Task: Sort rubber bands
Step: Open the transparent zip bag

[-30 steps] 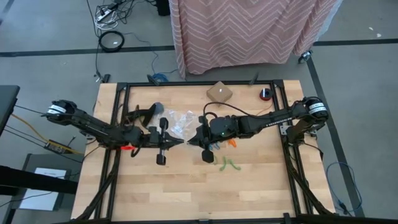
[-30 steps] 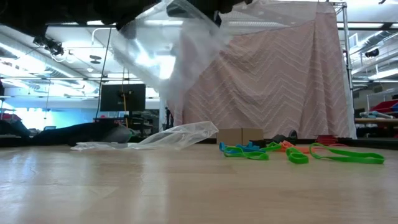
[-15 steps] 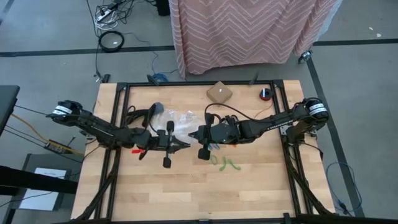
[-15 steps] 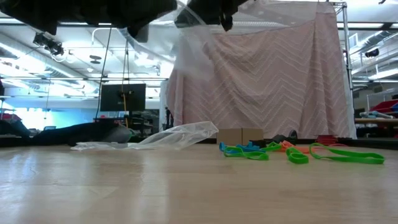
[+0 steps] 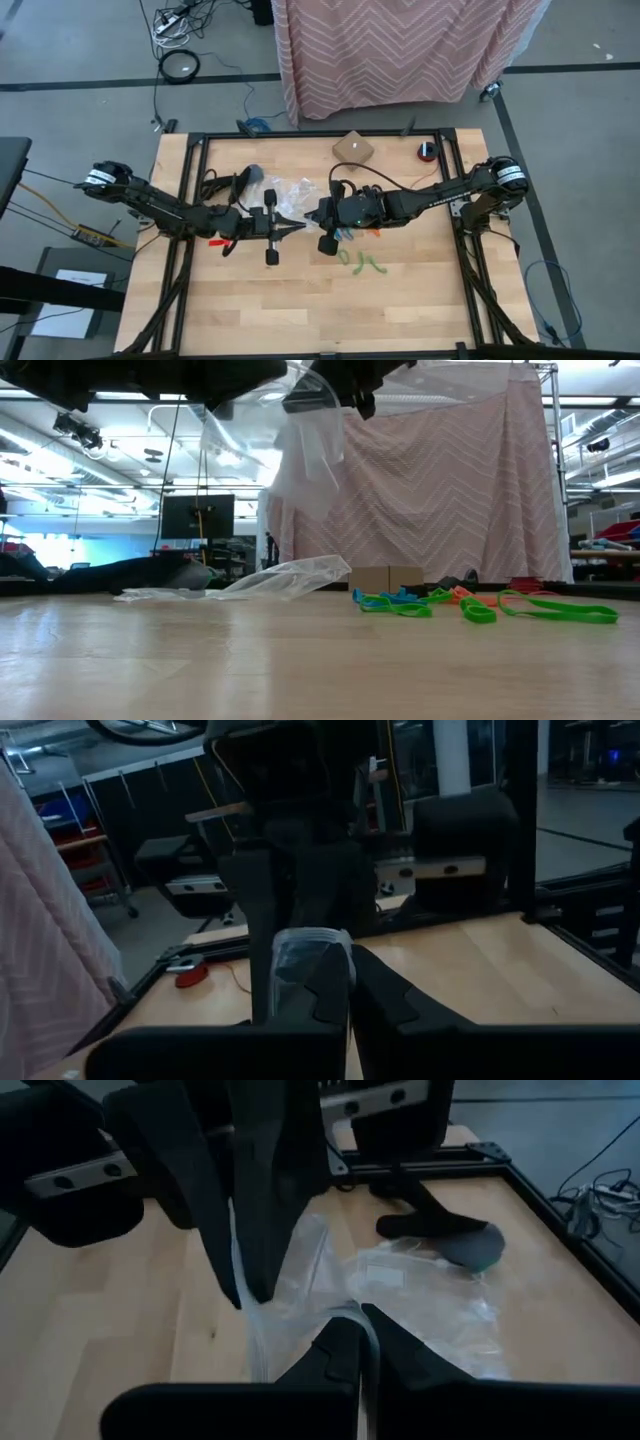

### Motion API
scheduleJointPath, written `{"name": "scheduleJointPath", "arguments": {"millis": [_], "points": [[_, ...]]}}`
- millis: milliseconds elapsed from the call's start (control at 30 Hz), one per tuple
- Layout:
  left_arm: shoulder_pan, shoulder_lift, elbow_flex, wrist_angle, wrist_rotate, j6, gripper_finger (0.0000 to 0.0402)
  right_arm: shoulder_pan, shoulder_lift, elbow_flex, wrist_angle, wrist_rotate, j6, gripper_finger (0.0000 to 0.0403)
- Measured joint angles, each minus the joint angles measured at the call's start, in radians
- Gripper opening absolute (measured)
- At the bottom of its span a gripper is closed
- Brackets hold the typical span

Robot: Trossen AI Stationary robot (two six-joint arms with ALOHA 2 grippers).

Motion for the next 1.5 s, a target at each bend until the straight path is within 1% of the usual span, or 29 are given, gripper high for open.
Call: {"name": "scheduleJointPath", "arguments": {"millis": [133,333,467,533,700,900,1033,1133,1200,1267,1433,1500], "points": [[0.0,0.0,0.0,-0.008,0.023,0.005,0.0026,0.001,0.0,0.0,-0.036,0.024,0.022,0.0],[0.001,0.0,0.0,-0.062,0.034,0.013,0.0081,0.002,0.0,0.0,-0.061,0.066,0.034,0.0],[0.006,0.0,-0.001,-0.101,0.0,0.052,0.0116,0.004,0.0,0.0,-0.062,0.138,0.062,0.0],[0.006,0.0,-0.001,-0.099,-0.032,0.053,0.0129,0.004,0.0,0.0,-0.063,0.149,0.075,0.0],[0.006,-0.002,-0.001,-0.106,-0.115,0.062,0.0146,0.003,0.0,0.0,-0.095,0.204,0.124,0.0],[0.006,-0.017,-0.001,-0.129,-0.2,0.223,0.0148,0.003,0.0,0.0,-0.164,0.222,0.174,0.0],[0.004,-0.023,-0.001,-0.159,-0.332,0.335,0.0148,0.003,0.0,0.0,-0.175,0.24,0.182,0.0],[-0.001,-0.023,-0.001,-0.185,-0.415,0.367,0.0148,0.003,0.0,0.0,-0.176,0.239,0.183,0.0],[-0.01,-0.024,-0.001,-0.183,-0.422,0.372,0.0148,0.003,0.0,0.0,-0.176,0.237,0.181,0.0],[-0.028,-0.024,-0.001,-0.183,-0.424,0.416,0.0148,0.003,-0.001,0.0,-0.177,0.235,0.169,0.0],[-0.103,-0.029,0.01,-0.155,-0.438,0.706,0.0148,-0.005,-0.001,0.001,-0.209,0.205,0.173,0.0],[-0.132,-0.029,0.047,-0.192,-0.429,0.768,0.0148,-0.01,-0.001,0.001,-0.214,0.191,0.174,0.0]]}}
